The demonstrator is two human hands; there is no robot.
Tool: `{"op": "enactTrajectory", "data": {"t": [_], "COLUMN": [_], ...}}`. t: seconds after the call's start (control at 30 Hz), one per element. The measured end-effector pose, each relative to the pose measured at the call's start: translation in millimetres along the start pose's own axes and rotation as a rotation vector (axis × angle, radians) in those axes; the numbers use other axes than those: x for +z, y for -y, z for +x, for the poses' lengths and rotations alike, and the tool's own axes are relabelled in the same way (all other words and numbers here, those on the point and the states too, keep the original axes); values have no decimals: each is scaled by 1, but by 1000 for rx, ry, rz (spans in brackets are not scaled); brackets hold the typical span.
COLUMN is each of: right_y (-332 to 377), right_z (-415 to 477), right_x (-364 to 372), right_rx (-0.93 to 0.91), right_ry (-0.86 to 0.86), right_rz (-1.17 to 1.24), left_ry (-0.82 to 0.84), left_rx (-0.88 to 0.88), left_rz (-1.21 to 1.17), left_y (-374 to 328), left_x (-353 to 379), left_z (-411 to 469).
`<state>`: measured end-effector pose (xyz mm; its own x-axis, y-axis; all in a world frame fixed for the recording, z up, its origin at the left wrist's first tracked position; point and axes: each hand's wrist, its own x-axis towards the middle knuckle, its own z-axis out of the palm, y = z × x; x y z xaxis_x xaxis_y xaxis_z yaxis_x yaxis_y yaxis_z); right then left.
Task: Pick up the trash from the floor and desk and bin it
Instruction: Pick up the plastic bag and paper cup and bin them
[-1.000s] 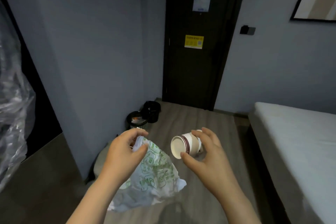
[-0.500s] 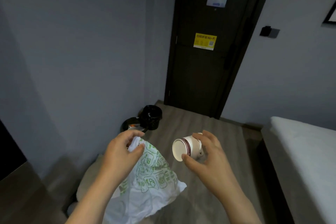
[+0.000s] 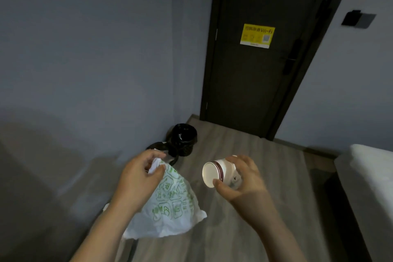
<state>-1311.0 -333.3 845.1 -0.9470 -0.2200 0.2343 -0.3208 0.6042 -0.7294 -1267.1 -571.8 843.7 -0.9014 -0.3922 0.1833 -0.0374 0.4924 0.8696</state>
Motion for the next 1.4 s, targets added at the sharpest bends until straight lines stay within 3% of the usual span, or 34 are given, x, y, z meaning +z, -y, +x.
{"op": "enactTrajectory", "data": {"t": [0.33, 0.63, 1.0, 1.4], "right_y": [-58, -102, -127, -137], "right_z": [191, 298, 435, 573], "right_x": [0, 21, 98, 188], "right_rx": [-91, -71, 41, 28], "right_ry": [139, 250, 385, 489], "right_rz": [27, 46, -11, -80], "left_ry": [-127, -149, -133, -104], "left_rx": [-86, -135, -236, -353], "left_rz": [136, 244, 218, 184], "left_y": [-8, 20, 95, 167], "left_x": [68, 106, 121, 121], "left_z": [141, 228, 367, 521]}}
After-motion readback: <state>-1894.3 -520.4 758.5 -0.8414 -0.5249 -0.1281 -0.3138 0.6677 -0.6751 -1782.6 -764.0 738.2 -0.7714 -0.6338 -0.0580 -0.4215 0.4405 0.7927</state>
